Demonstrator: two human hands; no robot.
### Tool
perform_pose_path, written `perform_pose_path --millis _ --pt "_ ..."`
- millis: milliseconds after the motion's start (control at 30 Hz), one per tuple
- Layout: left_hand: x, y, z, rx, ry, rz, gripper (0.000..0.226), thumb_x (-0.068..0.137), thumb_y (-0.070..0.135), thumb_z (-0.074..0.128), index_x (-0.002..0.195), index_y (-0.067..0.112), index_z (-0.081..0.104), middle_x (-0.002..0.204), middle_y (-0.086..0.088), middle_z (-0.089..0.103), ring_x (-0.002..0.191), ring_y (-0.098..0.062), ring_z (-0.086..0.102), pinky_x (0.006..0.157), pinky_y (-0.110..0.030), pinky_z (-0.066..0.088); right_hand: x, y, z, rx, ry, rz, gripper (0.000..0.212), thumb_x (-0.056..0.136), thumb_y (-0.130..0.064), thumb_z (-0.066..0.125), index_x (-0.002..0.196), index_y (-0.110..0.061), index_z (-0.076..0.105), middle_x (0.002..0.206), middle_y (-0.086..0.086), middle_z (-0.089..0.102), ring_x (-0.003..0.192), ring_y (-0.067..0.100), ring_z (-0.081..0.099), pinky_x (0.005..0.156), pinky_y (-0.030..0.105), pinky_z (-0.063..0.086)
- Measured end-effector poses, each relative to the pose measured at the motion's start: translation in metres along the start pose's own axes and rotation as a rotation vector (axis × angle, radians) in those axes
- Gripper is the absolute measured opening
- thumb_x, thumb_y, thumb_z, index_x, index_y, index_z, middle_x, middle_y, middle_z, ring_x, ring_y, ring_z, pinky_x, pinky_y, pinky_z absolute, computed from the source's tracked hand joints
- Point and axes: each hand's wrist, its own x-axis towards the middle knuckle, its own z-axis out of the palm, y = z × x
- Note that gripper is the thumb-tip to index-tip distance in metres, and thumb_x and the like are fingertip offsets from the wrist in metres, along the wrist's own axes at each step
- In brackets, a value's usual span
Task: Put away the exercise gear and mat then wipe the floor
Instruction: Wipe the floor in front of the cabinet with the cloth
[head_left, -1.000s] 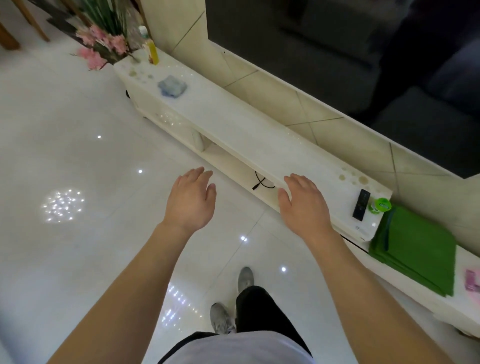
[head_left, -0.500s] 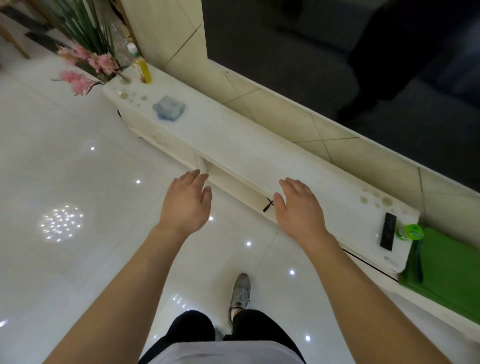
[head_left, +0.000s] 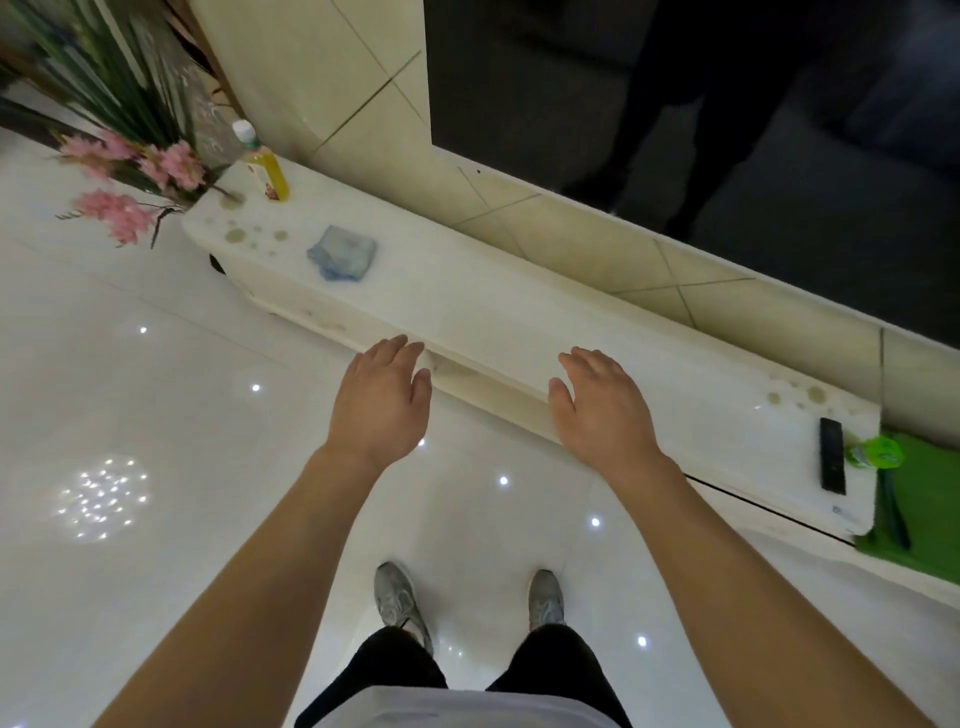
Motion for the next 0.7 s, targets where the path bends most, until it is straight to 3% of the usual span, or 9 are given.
perform_pose_path --millis 233,433,567,700 --pt "0.057 -0.073 -0.033 0.008 -0.018 0.071 0.052 0.096 0.029 0.038 0.138 0.002 0.051 0.14 -0.016 0.055 0.131 -0.033 0.048 0.113 -0.046 0.033 0.043 -0.065 0.024 -0.015 -0.009 0.06 0.062 0.093 -0.042 0.024 0.14 -0.008 0.047 0.147 0.012 0.045 0.139 0.031 0.036 0.117 0.041 0.025" --pt "0.113 -0.111 -0.04 0.043 -0.064 0.11 0.046 0.099 0.026 0.042 0.138 0.003 0.051 0.142 -0.017 0.053 0.132 -0.034 0.046 0.113 -0.047 0.033 0.092 -0.096 0.036 0.0 -0.002 0.086 0.048 0.1 -0.033 0.037 0.137 -0.006 0.05 0.145 0.013 0.047 0.137 0.031 0.038 0.115 0.039 0.024" --pt "0.157 -0.128 -0.04 0.07 -0.088 0.102 0.043 0.1 0.022 0.047 0.14 0.004 0.051 0.144 -0.018 0.051 0.133 -0.034 0.045 0.113 -0.047 0.033 0.138 -0.108 0.048 0.037 0.004 0.09 0.05 0.099 -0.034 0.035 0.136 -0.004 0.051 0.143 0.014 0.049 0.135 0.032 0.04 0.114 0.039 0.027" --pt "0.203 -0.151 -0.036 0.101 -0.112 0.104 0.045 0.097 0.025 0.045 0.135 0.003 0.054 0.136 -0.019 0.057 0.124 -0.037 0.052 0.106 -0.048 0.039 0.191 -0.119 0.062 0.035 -0.04 0.085 0.047 0.101 -0.031 0.039 0.14 -0.006 0.046 0.148 0.012 0.044 0.138 0.028 0.036 0.116 0.037 0.023"
